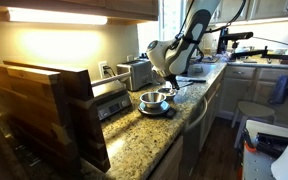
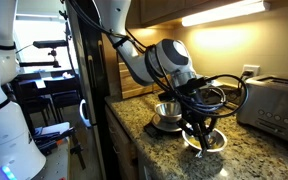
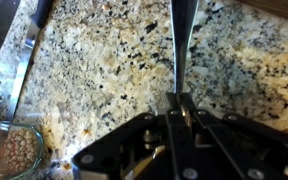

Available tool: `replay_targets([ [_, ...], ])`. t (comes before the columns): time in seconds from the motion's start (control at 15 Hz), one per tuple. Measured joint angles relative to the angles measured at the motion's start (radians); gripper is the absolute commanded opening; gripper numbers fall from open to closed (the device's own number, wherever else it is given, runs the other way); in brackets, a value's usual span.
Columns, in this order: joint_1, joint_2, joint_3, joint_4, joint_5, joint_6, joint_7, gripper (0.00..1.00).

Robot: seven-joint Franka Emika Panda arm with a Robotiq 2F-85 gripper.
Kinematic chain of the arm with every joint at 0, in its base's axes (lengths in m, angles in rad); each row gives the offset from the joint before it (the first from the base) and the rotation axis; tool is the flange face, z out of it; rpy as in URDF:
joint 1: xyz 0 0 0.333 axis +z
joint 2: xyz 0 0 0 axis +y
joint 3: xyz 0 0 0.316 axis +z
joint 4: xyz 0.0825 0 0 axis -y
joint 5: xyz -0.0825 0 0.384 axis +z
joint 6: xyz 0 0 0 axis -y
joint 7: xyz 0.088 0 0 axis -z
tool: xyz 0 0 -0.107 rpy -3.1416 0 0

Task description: Use the spoon to move the contents in the silver bowl into the other bowl

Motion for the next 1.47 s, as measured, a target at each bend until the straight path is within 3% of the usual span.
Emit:
replay_targets([
  [1.47, -0.005, 0.02, 0.0, 0.006, -0.095, 0.0, 0.037, 0.07],
])
